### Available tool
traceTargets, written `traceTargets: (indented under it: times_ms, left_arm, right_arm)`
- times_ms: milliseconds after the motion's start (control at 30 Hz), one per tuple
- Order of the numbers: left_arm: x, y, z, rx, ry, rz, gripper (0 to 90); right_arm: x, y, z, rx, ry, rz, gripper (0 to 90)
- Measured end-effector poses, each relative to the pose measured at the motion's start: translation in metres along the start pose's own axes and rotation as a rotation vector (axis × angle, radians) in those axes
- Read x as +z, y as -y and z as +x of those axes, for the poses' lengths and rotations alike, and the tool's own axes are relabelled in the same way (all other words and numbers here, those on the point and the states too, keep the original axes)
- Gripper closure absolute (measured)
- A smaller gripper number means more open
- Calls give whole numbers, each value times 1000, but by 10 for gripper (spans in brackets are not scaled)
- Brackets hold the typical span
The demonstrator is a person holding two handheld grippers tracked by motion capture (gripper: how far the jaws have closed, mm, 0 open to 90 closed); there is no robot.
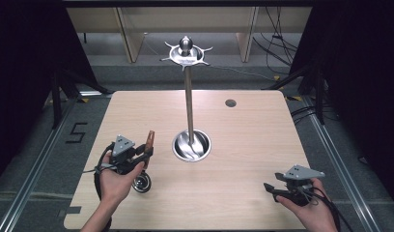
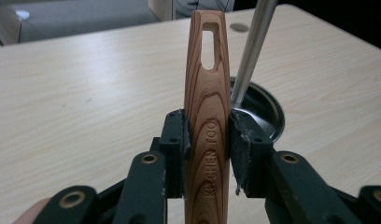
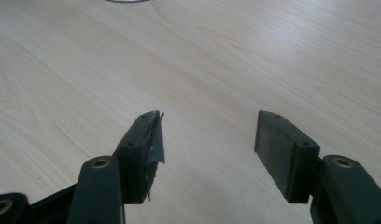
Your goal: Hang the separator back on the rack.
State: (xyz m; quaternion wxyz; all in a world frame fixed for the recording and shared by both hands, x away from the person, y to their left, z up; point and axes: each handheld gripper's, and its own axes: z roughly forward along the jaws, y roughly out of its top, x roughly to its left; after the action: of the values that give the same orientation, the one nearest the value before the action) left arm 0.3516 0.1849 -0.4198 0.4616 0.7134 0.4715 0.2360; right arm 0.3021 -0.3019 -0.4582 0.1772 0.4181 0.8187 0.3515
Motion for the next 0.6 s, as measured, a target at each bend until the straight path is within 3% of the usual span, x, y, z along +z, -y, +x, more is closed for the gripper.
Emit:
traceTargets:
  times_ms: [33,67,100,267,433,600]
  left_arm:
    - [-3,-2,-2,11,-1,-38,673]
    - [-5,-3,-3,26,-4,-46,673]
    - [-6,-4,-5,19,-2,-76,673]
    - [-11,-7,-9,28,4,-142,673]
    - [-16,-10,-12,47,6,-181,672]
    - [-20,-13,-18,37,6,-227,672]
  right_arm:
    - [0,0,0,8,1,3,417]
    - [0,0,-1,0,6,-9,417]
    - [0,0,-1,0,7,-9,417]
    - [0,0,-1,-3,7,-13,417]
    - [0,0,1,14,1,-1,416]
    - [0,0,0,11,-5,2,416]
